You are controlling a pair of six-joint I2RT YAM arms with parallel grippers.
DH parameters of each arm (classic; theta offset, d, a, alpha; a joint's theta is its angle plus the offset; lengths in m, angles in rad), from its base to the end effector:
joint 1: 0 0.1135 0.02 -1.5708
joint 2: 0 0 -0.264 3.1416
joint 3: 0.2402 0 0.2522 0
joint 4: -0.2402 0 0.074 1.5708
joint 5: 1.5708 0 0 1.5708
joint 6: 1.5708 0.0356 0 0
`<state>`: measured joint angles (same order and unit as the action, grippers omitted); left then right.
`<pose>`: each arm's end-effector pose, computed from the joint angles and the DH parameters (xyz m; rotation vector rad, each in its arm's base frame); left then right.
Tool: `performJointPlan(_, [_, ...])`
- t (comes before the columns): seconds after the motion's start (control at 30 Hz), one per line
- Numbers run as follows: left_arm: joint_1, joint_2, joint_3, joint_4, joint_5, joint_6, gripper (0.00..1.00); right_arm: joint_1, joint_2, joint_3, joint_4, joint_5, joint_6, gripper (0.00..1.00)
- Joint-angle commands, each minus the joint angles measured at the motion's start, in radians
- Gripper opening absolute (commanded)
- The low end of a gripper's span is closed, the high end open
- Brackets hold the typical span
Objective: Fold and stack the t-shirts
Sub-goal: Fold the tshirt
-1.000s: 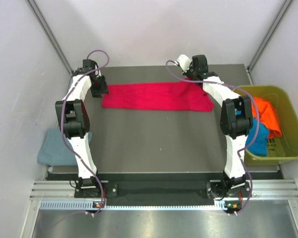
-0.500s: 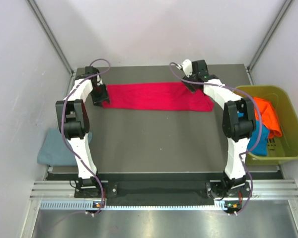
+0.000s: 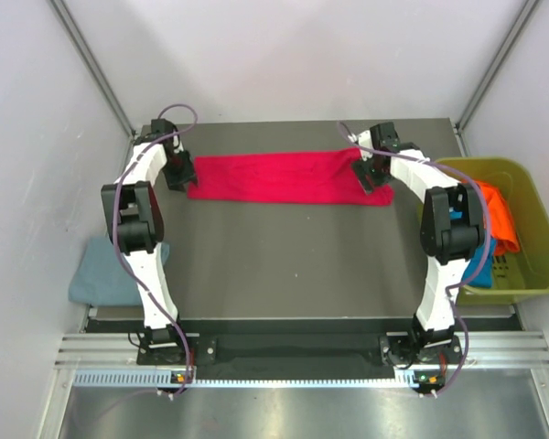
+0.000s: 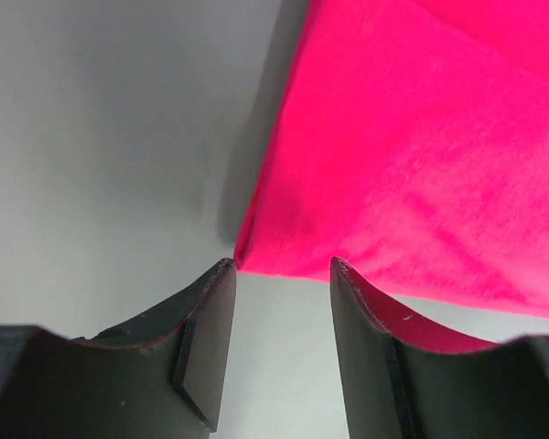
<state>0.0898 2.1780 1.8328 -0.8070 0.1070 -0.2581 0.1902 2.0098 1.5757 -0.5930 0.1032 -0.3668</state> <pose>0.4644 0.0380 0.2039 -0.4414 2.6912 -0.1942 0.4291 0.0789 0.2102 -0.6793 2.5122 -0.1978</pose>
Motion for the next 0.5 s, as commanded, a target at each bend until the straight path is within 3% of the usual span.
performJointPlan(0.0, [-0.001, 0.026, 0.049, 0.025, -0.012, 0.014, 0.5, -0.005, -0.013, 0.003, -0.016, 0.007, 0.034, 0.73])
performJointPlan(0.13, [-0.004, 0.052, 0.048, 0.022, -0.017, 0.026, 0.48, -0.005, 0.018, 0.017, -0.022, 0.015, 0.04, 0.73])
performJointPlan(0.27, [-0.004, 0.059, 0.034, 0.016, -0.023, 0.033, 0.34, -0.005, 0.046, 0.03, -0.021, 0.036, 0.039, 0.7])
performJointPlan(0.4, [-0.004, 0.055, 0.023, 0.014, -0.032, 0.036, 0.1, -0.006, 0.082, 0.043, -0.034, 0.052, 0.043, 0.66])
performJointPlan(0.47, [-0.004, 0.051, 0.019, 0.012, -0.033, 0.037, 0.06, -0.006, 0.092, 0.043, -0.045, 0.061, 0.045, 0.62])
